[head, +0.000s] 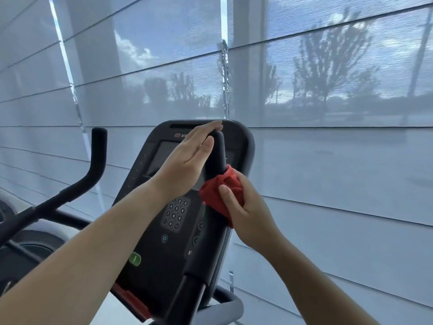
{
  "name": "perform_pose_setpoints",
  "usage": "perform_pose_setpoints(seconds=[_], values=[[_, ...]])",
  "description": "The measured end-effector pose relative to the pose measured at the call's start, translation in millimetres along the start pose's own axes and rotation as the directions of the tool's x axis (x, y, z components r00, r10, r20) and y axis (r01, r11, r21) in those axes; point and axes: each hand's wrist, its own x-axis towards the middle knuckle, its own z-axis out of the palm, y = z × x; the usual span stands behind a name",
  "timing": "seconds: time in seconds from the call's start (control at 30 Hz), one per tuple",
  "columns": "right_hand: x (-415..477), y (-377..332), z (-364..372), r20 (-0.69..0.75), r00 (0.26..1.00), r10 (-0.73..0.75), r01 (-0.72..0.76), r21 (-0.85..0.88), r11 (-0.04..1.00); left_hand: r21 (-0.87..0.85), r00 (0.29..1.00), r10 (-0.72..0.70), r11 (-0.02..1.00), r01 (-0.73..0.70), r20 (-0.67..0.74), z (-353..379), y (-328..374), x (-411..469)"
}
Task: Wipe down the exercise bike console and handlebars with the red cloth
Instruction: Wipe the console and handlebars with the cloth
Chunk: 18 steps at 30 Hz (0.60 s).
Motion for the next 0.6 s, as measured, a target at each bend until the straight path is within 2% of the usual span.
perform_pose_setpoints(seconds=[0.17, 0.37, 0.47, 0.6], values=[[-30.3, 8.3, 8.9, -0.022, 0.998, 0.064, -0.064, 0.004, 0.998, -0.001, 1.0, 0.018, 1.0, -0.018, -0.015, 4.3, -3.6, 2.8], [-51.7, 2.9, 21.0, -0.062, 0.993, 0.101, -0.1, 0.024, 0.995, -0.087, 0.999, 0.038, 0.996, -0.037, 0.014, 3.0, -6.9, 4.9], [-61.7, -5.7, 27.5, -0.104, 0.988, 0.112, -0.117, -0.036, 0.993, -0.1, 0.997, 0.057, 0.994, -0.052, 0.055, -0.4, -10.2, 3.9], [-83.8, -19.7, 41.4, -0.172, 0.976, 0.131, -0.165, -0.203, 0.965, -0.104, 0.988, 0.087, 0.992, -0.074, 0.13, -9.6, -16.6, -0.8]])
